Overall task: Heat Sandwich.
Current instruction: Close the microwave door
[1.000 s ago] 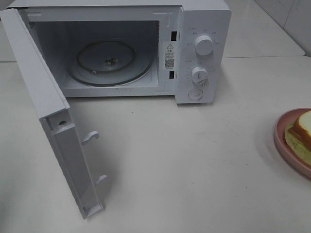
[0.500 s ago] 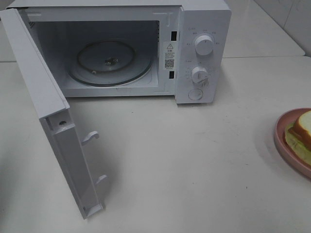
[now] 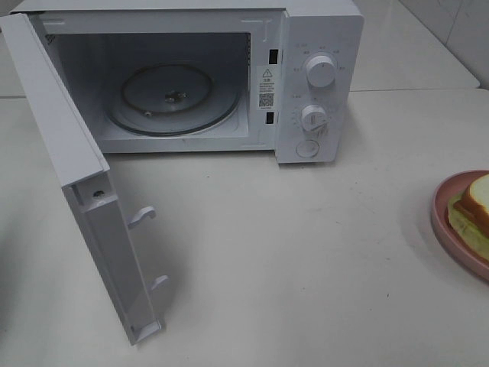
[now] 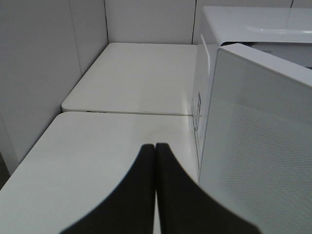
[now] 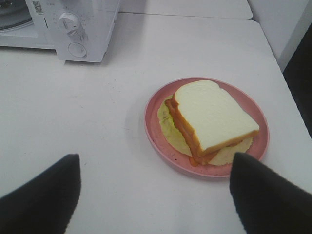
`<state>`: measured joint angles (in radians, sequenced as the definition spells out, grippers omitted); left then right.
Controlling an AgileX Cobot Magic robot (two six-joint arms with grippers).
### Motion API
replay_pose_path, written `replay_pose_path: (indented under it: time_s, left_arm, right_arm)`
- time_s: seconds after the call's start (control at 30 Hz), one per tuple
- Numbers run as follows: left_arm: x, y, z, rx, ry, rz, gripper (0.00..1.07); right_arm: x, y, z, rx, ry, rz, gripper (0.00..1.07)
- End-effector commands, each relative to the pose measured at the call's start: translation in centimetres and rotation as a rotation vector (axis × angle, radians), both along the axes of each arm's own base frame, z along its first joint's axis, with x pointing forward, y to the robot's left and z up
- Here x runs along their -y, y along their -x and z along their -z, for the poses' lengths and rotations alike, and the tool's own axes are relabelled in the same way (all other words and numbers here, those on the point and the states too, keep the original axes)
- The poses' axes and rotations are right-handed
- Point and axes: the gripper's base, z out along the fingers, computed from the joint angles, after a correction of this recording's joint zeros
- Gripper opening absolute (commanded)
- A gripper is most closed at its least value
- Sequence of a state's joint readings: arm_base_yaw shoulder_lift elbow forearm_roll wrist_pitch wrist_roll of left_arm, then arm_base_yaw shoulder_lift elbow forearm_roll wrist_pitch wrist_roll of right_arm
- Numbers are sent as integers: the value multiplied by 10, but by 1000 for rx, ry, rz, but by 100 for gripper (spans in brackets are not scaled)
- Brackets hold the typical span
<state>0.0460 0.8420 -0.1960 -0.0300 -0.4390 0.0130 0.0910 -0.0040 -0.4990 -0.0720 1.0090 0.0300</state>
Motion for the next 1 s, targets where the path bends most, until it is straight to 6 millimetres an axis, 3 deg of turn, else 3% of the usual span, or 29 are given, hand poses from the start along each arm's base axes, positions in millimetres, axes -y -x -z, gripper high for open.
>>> replay_pose_path:
  time_s: [0.03, 0.37, 0.5, 0.7, 1.0]
  left_arm:
    - [3, -10, 3, 30, -13, 37, 0]
    - [17, -36, 21, -14, 8, 211, 0]
    - [30, -45, 31, 14, -18, 369, 0]
    - [35, -56, 41, 26, 21, 412, 0]
    - [61, -70, 52, -14, -11, 509, 0]
  right_arm:
    - [0, 3, -1, 42, -9, 8, 76]
    - [0, 3, -1, 42, -9, 8, 76]
    - [0, 3, -1, 42, -9, 8, 76]
    - [0, 3, -1, 42, -9, 8, 76]
    - [0, 3, -1, 42, -9, 8, 76]
